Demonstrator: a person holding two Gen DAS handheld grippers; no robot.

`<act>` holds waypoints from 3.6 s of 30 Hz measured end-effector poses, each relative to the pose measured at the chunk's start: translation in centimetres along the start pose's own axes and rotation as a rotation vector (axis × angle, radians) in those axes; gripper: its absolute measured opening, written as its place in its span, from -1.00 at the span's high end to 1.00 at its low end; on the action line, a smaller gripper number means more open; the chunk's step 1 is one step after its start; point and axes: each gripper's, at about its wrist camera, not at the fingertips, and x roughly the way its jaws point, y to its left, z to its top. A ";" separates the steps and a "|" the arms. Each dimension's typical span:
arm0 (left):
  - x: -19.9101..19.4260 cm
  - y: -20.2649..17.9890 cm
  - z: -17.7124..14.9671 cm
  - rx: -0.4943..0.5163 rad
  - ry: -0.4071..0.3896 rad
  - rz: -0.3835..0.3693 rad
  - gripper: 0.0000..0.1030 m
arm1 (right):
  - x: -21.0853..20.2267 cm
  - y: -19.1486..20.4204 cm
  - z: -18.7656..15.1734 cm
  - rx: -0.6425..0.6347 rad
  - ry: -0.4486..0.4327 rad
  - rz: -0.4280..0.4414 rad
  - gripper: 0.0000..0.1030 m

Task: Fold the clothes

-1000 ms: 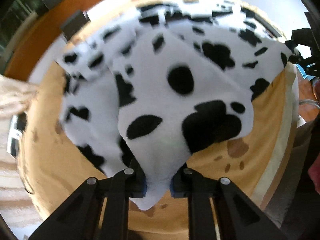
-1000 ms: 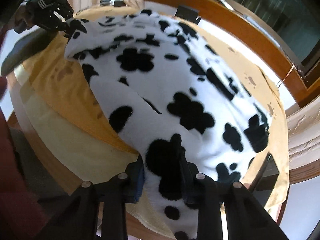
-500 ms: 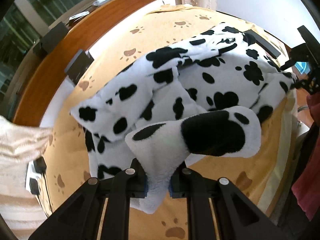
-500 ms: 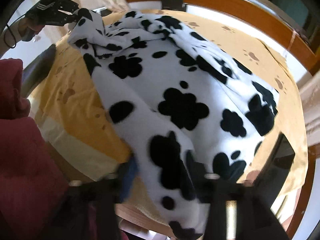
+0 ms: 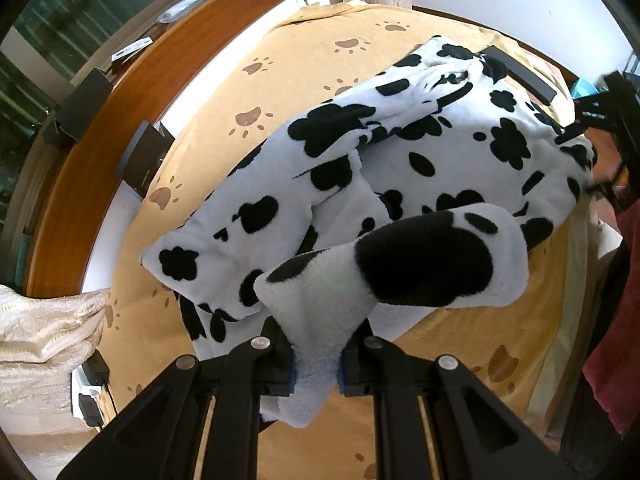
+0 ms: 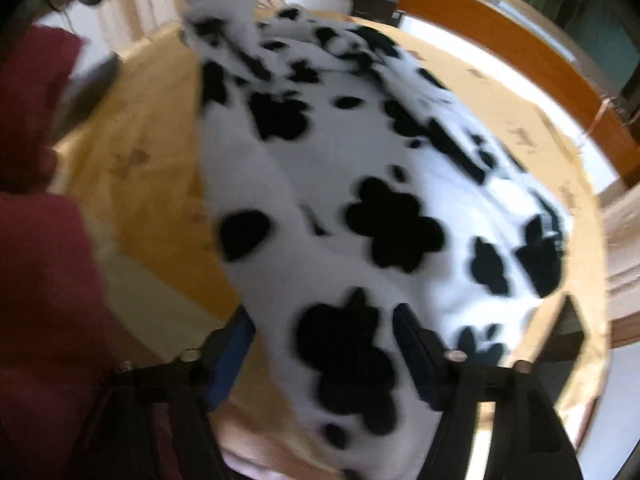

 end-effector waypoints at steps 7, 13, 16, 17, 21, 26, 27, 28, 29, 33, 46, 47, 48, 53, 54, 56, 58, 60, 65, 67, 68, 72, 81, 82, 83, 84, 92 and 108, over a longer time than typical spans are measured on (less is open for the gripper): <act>2.1 2.1 1.3 0.003 0.036 0.001 0.69 | -0.8 -4.4 3.6 -0.011 -0.046 -0.118 0.47; 6.6 3.8 3.1 0.003 0.094 -0.010 0.69 | 3.7 -8.5 6.3 0.028 -0.004 -0.176 0.46; 8.9 4.3 3.4 -0.005 0.119 -0.027 0.69 | 5.5 -9.6 6.7 0.042 0.010 -0.188 0.46; 9.4 4.5 3.4 -0.011 0.122 -0.033 0.69 | 5.9 -9.6 6.7 0.039 0.012 -0.190 0.46; 10.2 5.0 3.5 -0.032 0.118 -0.052 0.64 | 6.8 -9.4 6.4 0.045 -0.001 -0.209 0.45; 9.9 4.6 3.6 -0.007 0.119 -0.033 0.62 | 6.6 -9.3 6.0 0.083 -0.025 -0.253 0.43; 9.7 4.5 3.6 -0.003 0.119 -0.029 0.62 | 6.3 -9.0 6.0 0.081 -0.031 -0.268 0.43; 9.3 4.5 3.7 0.000 0.118 -0.024 0.61 | 5.7 -8.6 6.0 0.070 -0.047 -0.292 0.43; 9.0 4.5 3.7 0.001 0.115 -0.020 0.61 | 5.0 -8.1 6.0 0.056 -0.068 -0.319 0.43; 8.9 4.5 4.0 -0.002 0.111 -0.008 0.61 | 3.5 -8.0 6.1 0.060 -0.117 -0.434 0.43; 8.6 7.7 3.4 -0.139 0.123 0.044 -0.61 | -0.2 -7.8 4.9 0.283 -0.251 -0.227 -0.17; 8.0 8.7 3.0 -0.208 0.110 0.010 -0.61 | -0.6 -7.1 4.6 0.299 -0.263 -0.168 -0.18; 7.3 9.6 2.5 -0.266 0.093 -0.010 -0.61 | -0.6 -6.1 4.4 0.294 -0.263 -0.118 -0.18; 2.8 12.5 -0.3 -0.513 -0.032 -0.061 -0.61 | 2.7 -3.1 3.8 0.205 -0.172 -0.043 -0.18; 1.7 12.8 -1.0 -0.560 -0.069 -0.079 -0.61 | 3.7 -3.0 3.5 0.214 -0.150 -0.036 -0.18; 0.4 12.7 -2.3 -0.640 -0.139 -0.148 -0.61 | 5.0 -3.8 3.4 0.252 -0.135 -0.041 -0.18; -0.3 12.1 -3.2 -0.699 -0.198 -0.224 -0.61 | 5.9 -4.9 3.5 0.299 -0.133 -0.049 -0.18; 0.5 10.1 -3.9 -0.719 -0.233 -0.307 -0.61 | 6.4 -5.7 4.0 0.322 -0.132 -0.047 -0.18; 8.4 5.4 -3.0 -0.676 -0.121 -0.302 -0.61 | 7.9 -5.9 4.1 0.256 -0.129 -0.032 -0.44; 10.9 5.5 -3.3 -0.737 -0.108 -0.314 -0.70 | 8.1 -5.4 3.9 0.216 -0.126 -0.030 -0.57; 11.5 6.0 -3.6 -0.780 -0.119 -0.330 -0.74 | 8.2 -5.1 3.9 0.189 -0.117 -0.036 -0.60; 11.1 6.6 -3.0 -0.779 -0.090 -0.337 -0.75 | 6.8 -5.9 4.0 0.236 -0.093 0.018 -0.61; 5.7 5.0 1.2 -0.694 -0.249 -0.236 -0.77 | 1.7 -9.3 -0.7 0.500 -0.127 -0.059 -0.60; 6.0 4.4 2.1 -0.665 -0.256 -0.233 -0.77 | 2.5 -9.5 -0.8 0.494 -0.111 -0.065 -0.60; 6.9 3.7 3.0 -0.636 -0.246 -0.218 -0.78 | 3.1 -9.5 -0.7 0.489 -0.098 -0.075 -0.60; 8.1 3.3 3.6 -0.626 -0.225 -0.208 -0.78 | 3.5 -9.3 -0.3 0.488 -0.086 -0.088 -0.60; 12.0 0.2 5.1 -0.524 -0.161 -0.075 -0.99 | 6.3 -11.7 0.0 0.594 -0.046 -0.076 -0.60; 10.5 -1.0 5.8 -0.521 -0.129 0.016 -0.99 | 7.7 -12.4 0.8 0.474 0.004 -0.049 -0.74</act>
